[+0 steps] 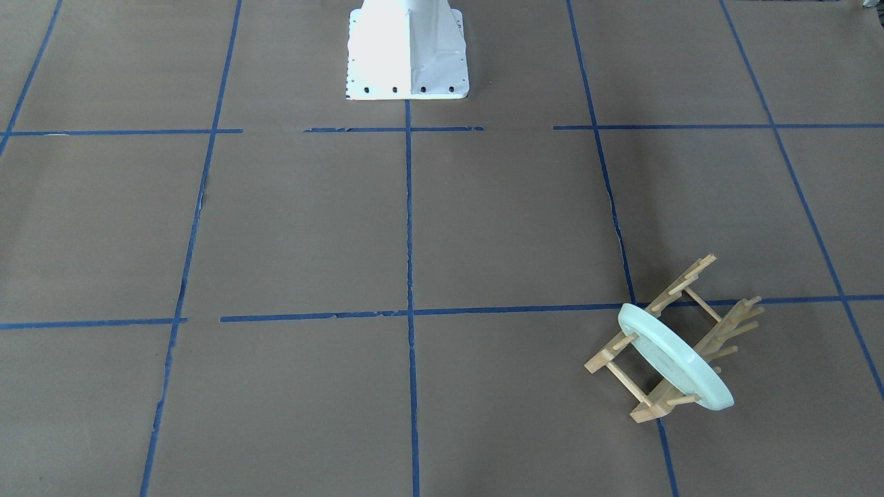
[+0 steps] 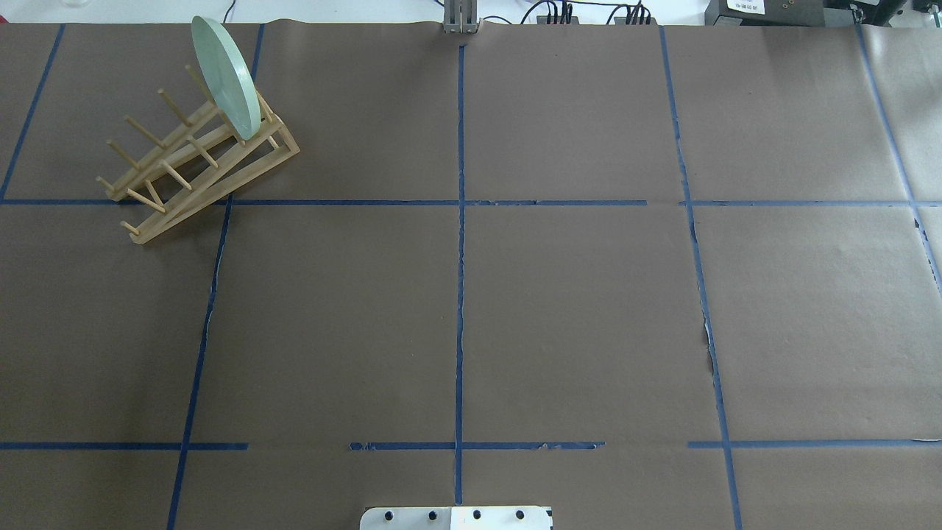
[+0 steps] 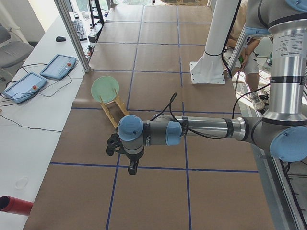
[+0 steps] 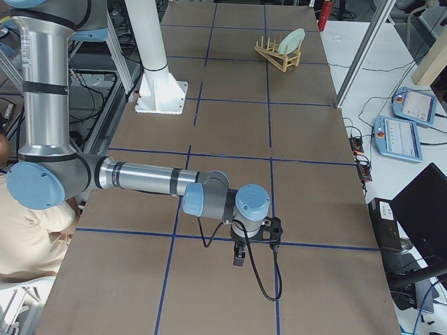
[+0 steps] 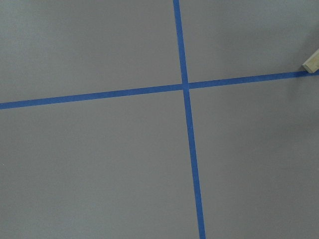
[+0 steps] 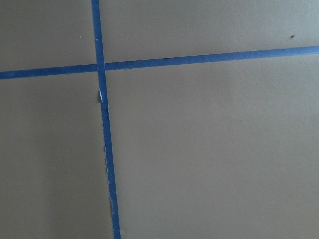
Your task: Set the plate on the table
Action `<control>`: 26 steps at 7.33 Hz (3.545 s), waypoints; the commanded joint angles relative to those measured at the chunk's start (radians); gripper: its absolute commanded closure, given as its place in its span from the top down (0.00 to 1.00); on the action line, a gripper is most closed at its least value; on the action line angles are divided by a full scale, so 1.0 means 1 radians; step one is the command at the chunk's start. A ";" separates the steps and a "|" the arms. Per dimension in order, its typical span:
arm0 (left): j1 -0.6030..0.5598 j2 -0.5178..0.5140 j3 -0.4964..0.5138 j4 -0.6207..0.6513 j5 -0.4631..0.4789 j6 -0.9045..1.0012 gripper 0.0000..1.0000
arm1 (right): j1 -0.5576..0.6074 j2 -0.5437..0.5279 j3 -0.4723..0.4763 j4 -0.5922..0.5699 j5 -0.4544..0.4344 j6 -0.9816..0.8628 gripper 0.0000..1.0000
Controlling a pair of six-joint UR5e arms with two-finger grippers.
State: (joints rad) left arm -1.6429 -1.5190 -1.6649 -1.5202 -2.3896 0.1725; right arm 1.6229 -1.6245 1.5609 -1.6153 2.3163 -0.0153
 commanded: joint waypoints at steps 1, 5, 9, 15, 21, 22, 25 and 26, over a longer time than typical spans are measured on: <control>0.000 -0.001 -0.012 0.000 0.003 0.004 1.00 | 0.000 0.000 -0.001 0.000 0.000 0.000 1.00; 0.003 -0.061 -0.013 -0.002 0.012 0.002 1.00 | 0.000 0.000 0.001 0.000 0.000 0.000 1.00; -0.037 -0.223 0.010 -0.274 0.140 -0.206 1.00 | 0.000 -0.002 -0.001 0.000 0.000 0.000 1.00; 0.199 -0.334 0.104 -0.786 0.024 -0.976 1.00 | 0.000 0.000 0.001 0.000 0.000 0.000 1.00; 0.337 -0.476 0.309 -1.295 0.090 -1.773 1.00 | 0.000 0.000 0.001 0.000 0.000 0.000 1.00; 0.401 -0.527 0.341 -1.299 0.178 -1.859 1.00 | 0.000 0.000 -0.001 0.000 0.000 0.000 1.00; 0.494 -0.555 0.369 -1.299 0.318 -2.085 0.74 | 0.000 0.000 0.001 0.000 0.000 0.000 1.00; 0.505 -0.570 0.396 -1.298 0.319 -2.090 0.74 | 0.000 0.000 0.001 0.000 0.000 0.000 1.00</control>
State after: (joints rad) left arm -1.1597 -2.0739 -1.2940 -2.8189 -2.0951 -1.8787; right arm 1.6230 -1.6245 1.5615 -1.6153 2.3163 -0.0154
